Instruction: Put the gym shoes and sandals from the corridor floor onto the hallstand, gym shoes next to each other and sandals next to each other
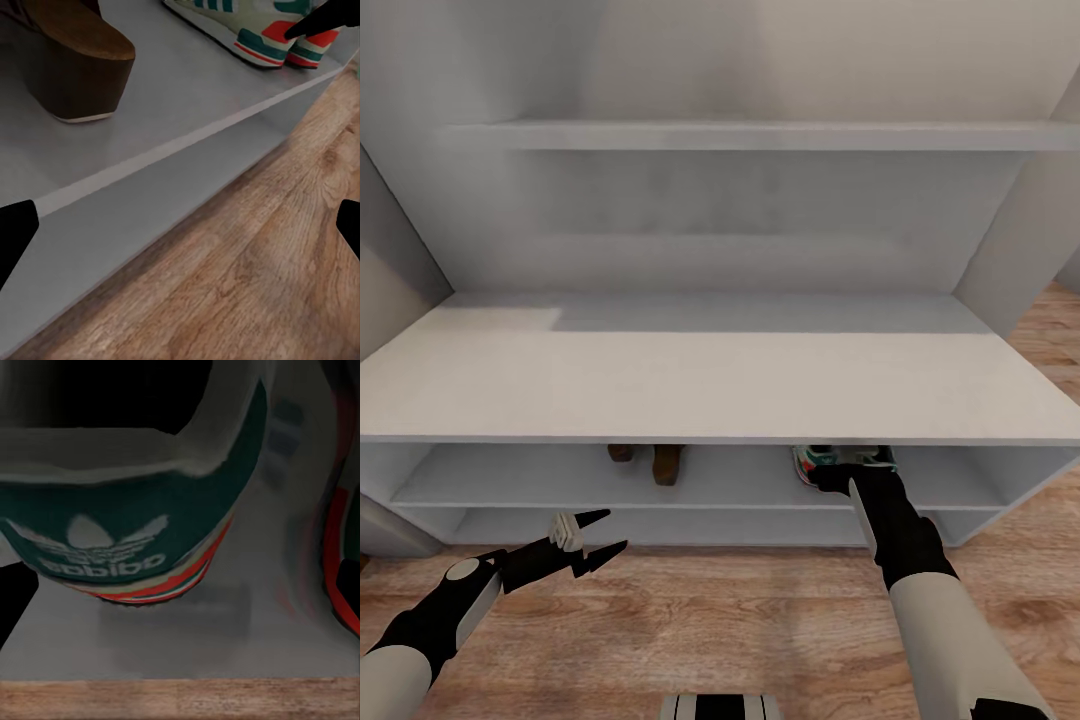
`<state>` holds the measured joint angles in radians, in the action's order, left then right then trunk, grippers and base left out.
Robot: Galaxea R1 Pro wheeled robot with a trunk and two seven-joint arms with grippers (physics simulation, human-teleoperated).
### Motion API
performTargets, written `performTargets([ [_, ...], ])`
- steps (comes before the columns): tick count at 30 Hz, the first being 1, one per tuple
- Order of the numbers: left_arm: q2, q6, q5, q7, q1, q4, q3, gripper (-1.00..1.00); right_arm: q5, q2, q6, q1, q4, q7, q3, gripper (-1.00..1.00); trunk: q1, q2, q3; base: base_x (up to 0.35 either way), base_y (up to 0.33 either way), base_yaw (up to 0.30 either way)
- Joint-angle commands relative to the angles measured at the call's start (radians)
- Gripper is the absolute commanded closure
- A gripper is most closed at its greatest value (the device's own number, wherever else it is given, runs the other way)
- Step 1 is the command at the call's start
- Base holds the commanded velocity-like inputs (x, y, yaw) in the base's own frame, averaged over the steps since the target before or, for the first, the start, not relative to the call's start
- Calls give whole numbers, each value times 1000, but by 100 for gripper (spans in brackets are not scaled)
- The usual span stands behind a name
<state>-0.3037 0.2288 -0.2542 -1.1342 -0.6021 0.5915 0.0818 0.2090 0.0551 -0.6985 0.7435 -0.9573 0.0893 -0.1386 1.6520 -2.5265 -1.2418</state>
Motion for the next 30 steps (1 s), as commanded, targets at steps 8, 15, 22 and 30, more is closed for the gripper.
performTargets([
  [8,-2,6,-8,2,-1,-1,7,-100,10,2,-4,1,-1,9,-4,-100,0,0,-1,0,0,0],
  [15,-2,6,-8,1,-1,-1,7,-100,10,1,-4,1,-1,10,-5,-100,0,0,-1,-141,0,0],
  [22,-2,6,-8,1,-1,-1,7,-100,10,1,-4,1,-1,10,-3,-100,0,0,-1,-326,0,0],
  [30,-2,6,-8,1,-1,-1,7,-100,10,1,-4,1,-1,10,-3,-100,0,0,-1,-341,0,0],
])
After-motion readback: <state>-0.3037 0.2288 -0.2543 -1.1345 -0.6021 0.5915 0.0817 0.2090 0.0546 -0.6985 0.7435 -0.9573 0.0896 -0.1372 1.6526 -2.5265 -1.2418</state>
